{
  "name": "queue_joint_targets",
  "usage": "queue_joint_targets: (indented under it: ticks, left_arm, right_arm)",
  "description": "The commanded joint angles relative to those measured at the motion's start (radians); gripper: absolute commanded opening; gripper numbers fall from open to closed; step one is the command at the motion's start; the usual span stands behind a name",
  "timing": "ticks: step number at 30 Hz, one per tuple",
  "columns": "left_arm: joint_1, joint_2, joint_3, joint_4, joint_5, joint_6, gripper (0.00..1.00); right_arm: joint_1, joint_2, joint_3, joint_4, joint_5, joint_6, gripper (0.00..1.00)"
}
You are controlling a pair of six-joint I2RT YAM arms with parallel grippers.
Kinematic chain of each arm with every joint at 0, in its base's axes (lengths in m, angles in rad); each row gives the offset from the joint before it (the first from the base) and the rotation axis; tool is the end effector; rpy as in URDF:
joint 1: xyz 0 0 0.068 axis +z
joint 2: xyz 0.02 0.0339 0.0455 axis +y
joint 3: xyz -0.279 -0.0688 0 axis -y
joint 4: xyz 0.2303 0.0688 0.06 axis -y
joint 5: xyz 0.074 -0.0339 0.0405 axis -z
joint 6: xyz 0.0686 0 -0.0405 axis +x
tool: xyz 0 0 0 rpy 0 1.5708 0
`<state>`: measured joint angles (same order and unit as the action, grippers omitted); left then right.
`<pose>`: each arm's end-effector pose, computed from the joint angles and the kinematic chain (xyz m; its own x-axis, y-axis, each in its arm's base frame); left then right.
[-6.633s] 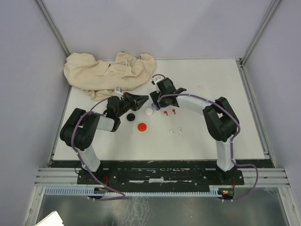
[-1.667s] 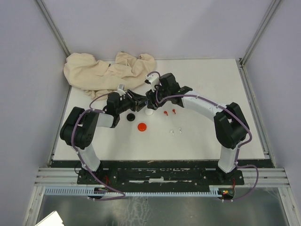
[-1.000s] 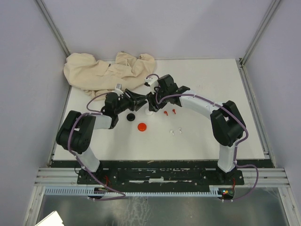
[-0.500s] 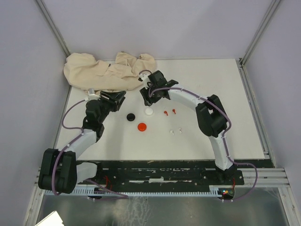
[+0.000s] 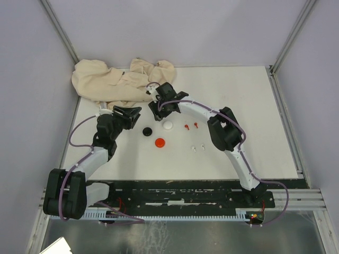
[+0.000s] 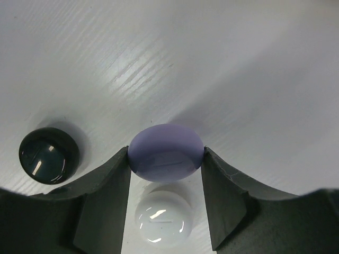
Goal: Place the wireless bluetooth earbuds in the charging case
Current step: Place the charging case at the center of the board, then pick up the charging case at the center of the board.
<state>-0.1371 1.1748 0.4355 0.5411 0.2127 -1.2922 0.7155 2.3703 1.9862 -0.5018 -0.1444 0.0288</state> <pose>0.2568 -0.0501 0.2323 -0.3792 -0.8964 -0.2297 -0.0944 0.2844 -0.9541 0.4055 0.3655 0.1674 -0.6050 -0.4881 -0.6291 -0.7007 0.7015 0.1296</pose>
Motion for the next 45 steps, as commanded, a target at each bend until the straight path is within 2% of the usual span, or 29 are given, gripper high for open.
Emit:
queue_joint_targets:
  ticks: [1, 5, 8, 9, 12, 20, 26, 35, 45]
  left_arm:
    - [0.009, -0.031, -0.007, 0.011, 0.013, 0.052, 0.54]
    - [0.013, -0.036, -0.010, 0.006, 0.016, 0.053, 0.54]
    - [0.017, -0.038, -0.011, 0.002, 0.016, 0.057, 0.54]
    - [0.017, -0.038, -0.011, 0.002, 0.016, 0.058, 0.54]
    - [0.019, -0.034, -0.010, 0.002, 0.019, 0.059, 0.54]
    - [0.019, -0.017, -0.004, 0.006, 0.021, 0.063, 0.54]
    - [0.018, -0.015, -0.003, 0.008, 0.019, 0.063, 0.54]
    - [0.018, -0.011, 0.000, 0.012, 0.022, 0.067, 0.54]
    - [0.018, 0.039, 0.019, 0.036, 0.054, 0.064, 0.55]
  right_arm:
    - [0.002, 0.040, 0.085, 0.009, 0.017, 0.004, 0.32]
    - [0.002, 0.063, 0.101, 0.014, 0.026, 0.008, 0.33]
    - [0.002, 0.075, 0.106, 0.019, 0.033, 0.007, 0.38]
    - [0.002, 0.077, 0.108, 0.019, 0.034, 0.007, 0.41]
    - [0.002, 0.082, 0.109, 0.020, 0.032, 0.002, 0.58]
    - [0.001, 0.022, 0.040, 0.100, 0.022, -0.001, 0.77]
    - [-0.006, -0.128, -0.140, 0.231, 0.044, 0.000, 0.80]
    - [-0.007, -0.275, -0.335, 0.200, 0.048, -0.007, 0.80]
    - [-0.006, -0.279, -0.368, 0.149, 0.014, -0.018, 0.80]
